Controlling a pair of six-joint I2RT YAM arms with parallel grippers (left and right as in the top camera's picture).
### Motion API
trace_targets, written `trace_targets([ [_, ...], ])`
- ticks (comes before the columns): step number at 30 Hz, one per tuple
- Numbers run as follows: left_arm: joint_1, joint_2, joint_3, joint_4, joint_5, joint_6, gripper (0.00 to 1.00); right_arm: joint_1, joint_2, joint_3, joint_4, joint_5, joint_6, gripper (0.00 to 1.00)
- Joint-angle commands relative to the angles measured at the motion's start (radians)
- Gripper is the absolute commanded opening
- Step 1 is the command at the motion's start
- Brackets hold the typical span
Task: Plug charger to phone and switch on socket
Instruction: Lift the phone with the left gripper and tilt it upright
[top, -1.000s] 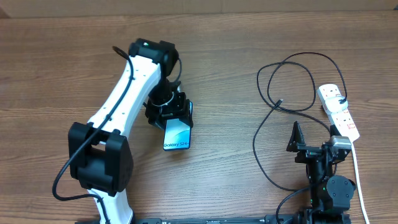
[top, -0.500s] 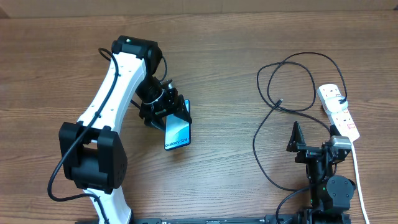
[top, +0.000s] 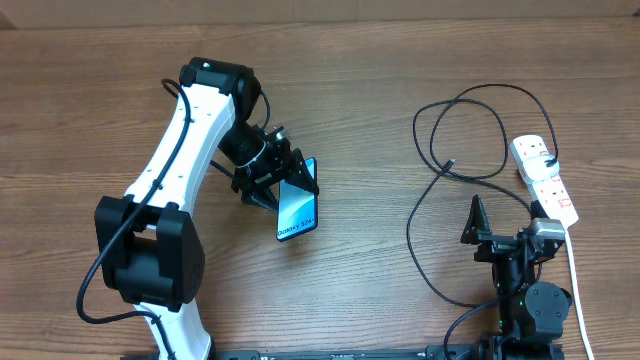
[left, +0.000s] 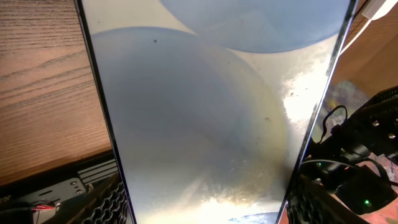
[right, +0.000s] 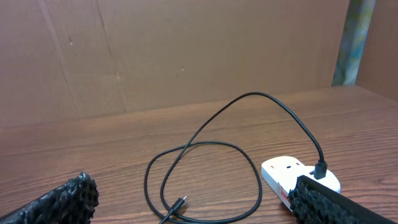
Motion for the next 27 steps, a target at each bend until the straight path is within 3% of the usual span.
trace_targets([
  [1,0.005,0.005,0.029,-0.007,0.051,0.019,0.44,0.006,-0.006,-0.011,0.006,0.001,-0.002,1.00],
  [27,0.005,0.005,0.029,0.024,-0.012,0.025,0.40,0.006,-0.006,-0.011,0.006,0.002,-0.002,1.00],
])
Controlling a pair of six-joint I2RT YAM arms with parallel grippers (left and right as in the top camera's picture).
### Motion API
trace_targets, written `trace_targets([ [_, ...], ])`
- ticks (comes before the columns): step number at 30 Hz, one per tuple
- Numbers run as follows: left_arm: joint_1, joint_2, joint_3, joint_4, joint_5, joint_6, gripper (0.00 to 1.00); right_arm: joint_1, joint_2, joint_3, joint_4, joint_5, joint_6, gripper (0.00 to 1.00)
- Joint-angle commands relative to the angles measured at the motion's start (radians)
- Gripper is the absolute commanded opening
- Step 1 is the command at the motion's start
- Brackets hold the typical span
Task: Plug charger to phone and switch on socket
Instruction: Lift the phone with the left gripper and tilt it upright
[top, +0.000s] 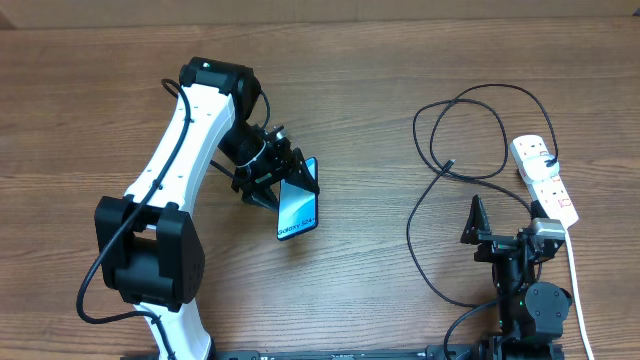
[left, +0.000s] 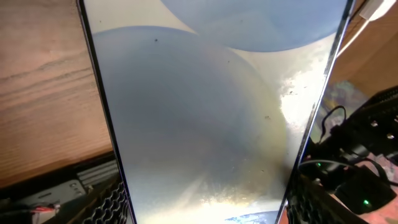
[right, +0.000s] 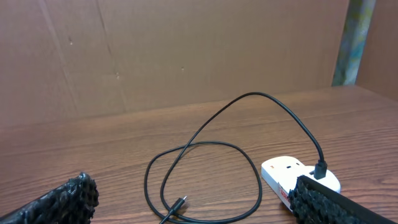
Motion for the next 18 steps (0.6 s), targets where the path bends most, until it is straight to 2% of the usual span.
trace_targets([
  [1,0.005,0.005,0.029,0.023,-0.014,0.024,0.40,0.006,-0.006,-0.011,0.006,0.002,-0.002,1.00],
  [18,0.005,0.005,0.029,0.359,-0.171,-0.067,0.40,0.006,-0.006,-0.011,0.006,0.002,-0.002,1.00],
])
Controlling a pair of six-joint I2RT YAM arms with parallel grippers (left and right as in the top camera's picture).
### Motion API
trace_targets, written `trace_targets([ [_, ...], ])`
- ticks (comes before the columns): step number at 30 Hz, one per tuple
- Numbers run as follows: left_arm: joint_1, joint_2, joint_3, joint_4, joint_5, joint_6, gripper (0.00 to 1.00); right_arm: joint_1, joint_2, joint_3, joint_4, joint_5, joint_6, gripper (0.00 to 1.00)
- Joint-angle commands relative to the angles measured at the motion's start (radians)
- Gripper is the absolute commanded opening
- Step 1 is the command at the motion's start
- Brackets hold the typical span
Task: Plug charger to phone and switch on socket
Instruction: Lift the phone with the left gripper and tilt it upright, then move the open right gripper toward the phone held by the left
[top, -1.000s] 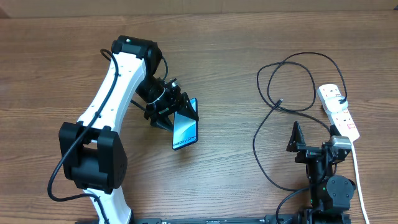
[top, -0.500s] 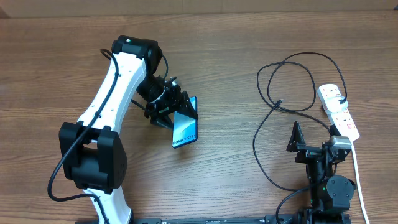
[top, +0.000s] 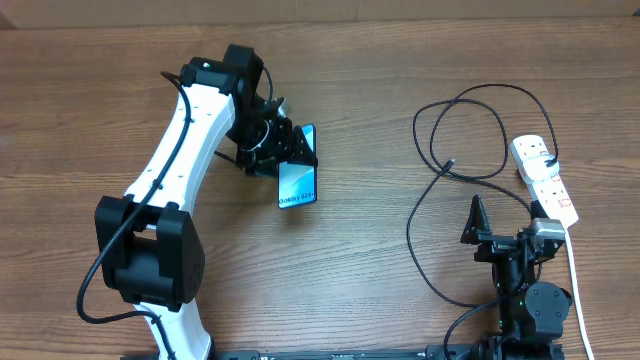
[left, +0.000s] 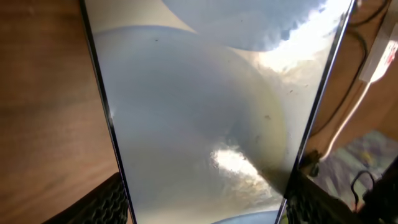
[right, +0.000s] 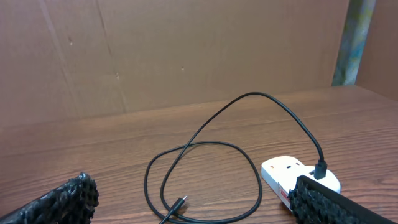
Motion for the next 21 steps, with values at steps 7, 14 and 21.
trace_targets([
  [7,0.005,0.005,0.029,0.085,-0.153,-0.104,0.38,0.006,-0.006,-0.011,0.006,0.002,-0.002,1.00],
  [14,0.005,0.005,0.029,0.108,-0.184,-0.127,0.38,0.006,-0.006,-0.011,0.006,0.002,-0.002,1.00],
  [21,0.005,0.005,0.029,0.127,-0.195,-0.131,0.38,0.006,-0.006,-0.011,0.022,-0.185,0.218,1.00],
])
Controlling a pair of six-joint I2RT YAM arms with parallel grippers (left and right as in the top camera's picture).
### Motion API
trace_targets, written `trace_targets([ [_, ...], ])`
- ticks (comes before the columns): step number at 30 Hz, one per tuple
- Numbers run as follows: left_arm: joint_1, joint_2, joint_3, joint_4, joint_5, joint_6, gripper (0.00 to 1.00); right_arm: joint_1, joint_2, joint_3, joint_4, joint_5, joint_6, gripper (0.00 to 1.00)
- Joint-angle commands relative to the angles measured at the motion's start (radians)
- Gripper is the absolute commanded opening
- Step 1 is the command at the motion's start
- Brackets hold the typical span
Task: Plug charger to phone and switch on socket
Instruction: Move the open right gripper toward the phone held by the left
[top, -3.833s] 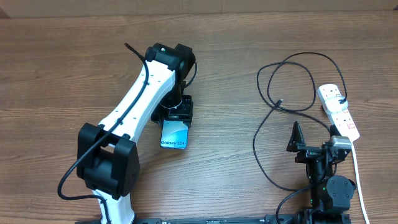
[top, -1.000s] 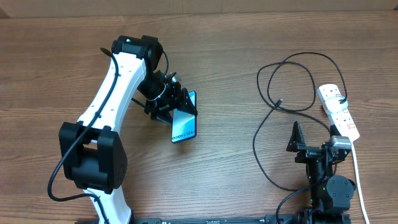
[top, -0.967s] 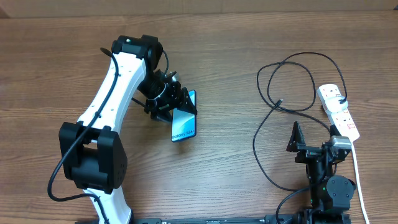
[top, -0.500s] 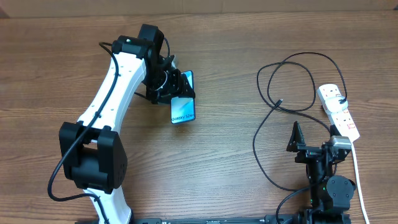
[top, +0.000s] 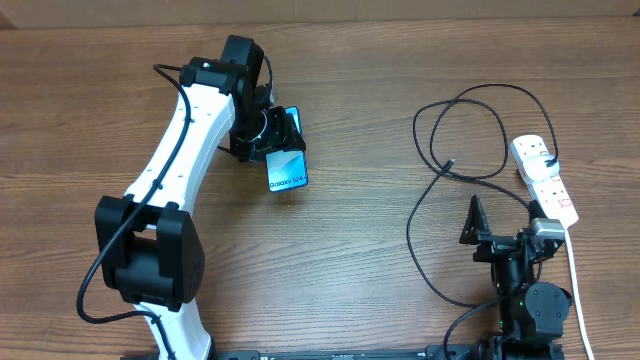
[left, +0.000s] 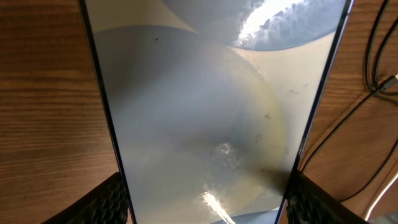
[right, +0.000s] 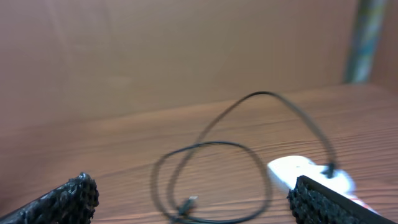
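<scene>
My left gripper (top: 266, 136) is shut on the phone (top: 286, 170), holding it by its sides above the table's back left. In the left wrist view the phone (left: 199, 112) fills the frame, screen towards the camera, with black fingers (left: 106, 202) on both edges. The black charger cable (top: 470, 95) lies in loops at the right, and its free plug end (top: 449, 165) rests on the wood. The cable's other end sits in the white socket strip (top: 545, 175). My right gripper (right: 193, 205) stands open and empty near the front edge, short of the plug end (right: 186, 203).
The socket strip's white lead (top: 575, 290) runs off the front right edge. A cardboard wall (right: 186, 50) stands behind the table. Cable loops (left: 373, 62) lie to the right of the held phone.
The left arm has carried the phone a little farther back and left, and the wrist camera now looks down on table and cable. The right wrist view has gone blurred and shifted slightly.
At the first two moments the left gripper held the phone tilted over the table's left middle, the robot base showing behind it. Then the phone stood farther back. Now it is farther back and left, facing down. The right gripper stayed open by the cable.
</scene>
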Motion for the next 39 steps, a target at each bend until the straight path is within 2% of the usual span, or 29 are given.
trace_targets([
  [1,0.005,0.005,0.029,0.010,-0.004,-0.024,0.38,0.006,-0.006,-0.011,0.019,-0.198,0.261,1.00],
  [5,0.005,0.005,0.029,0.011,-0.003,-0.024,0.38,0.006,-0.006,-0.011,0.028,-0.440,0.691,1.00],
  [7,0.005,0.005,0.029,0.007,-0.003,-0.024,0.38,0.006,-0.006,-0.011,0.029,-0.536,0.821,1.00],
  [11,0.004,0.005,0.029,0.003,0.000,-0.024,0.39,0.006,-0.006,-0.011,0.027,-0.554,0.821,1.00],
  [14,0.004,0.005,0.029,0.004,0.000,-0.024,0.39,0.006,-0.005,-0.010,0.027,-0.578,0.720,1.00],
  [17,0.004,0.005,0.029,0.004,0.000,-0.024,0.39,0.006,0.008,-0.003,0.019,-0.576,0.712,1.00],
  [22,0.004,0.005,0.029,0.005,-0.001,-0.032,0.39,0.006,0.089,0.101,-0.155,-0.491,0.653,0.99],
  [30,0.004,0.005,0.029,0.008,0.000,-0.047,0.39,0.006,0.433,0.435,-0.465,-0.399,0.505,0.99],
  [36,0.004,0.005,0.029,0.008,-0.001,-0.058,0.39,0.040,0.725,0.650,-0.664,-0.404,0.504,0.99],
  [39,0.004,0.005,0.029,0.008,-0.001,-0.065,0.39,0.105,0.839,0.675,-0.664,-0.442,0.511,0.99],
])
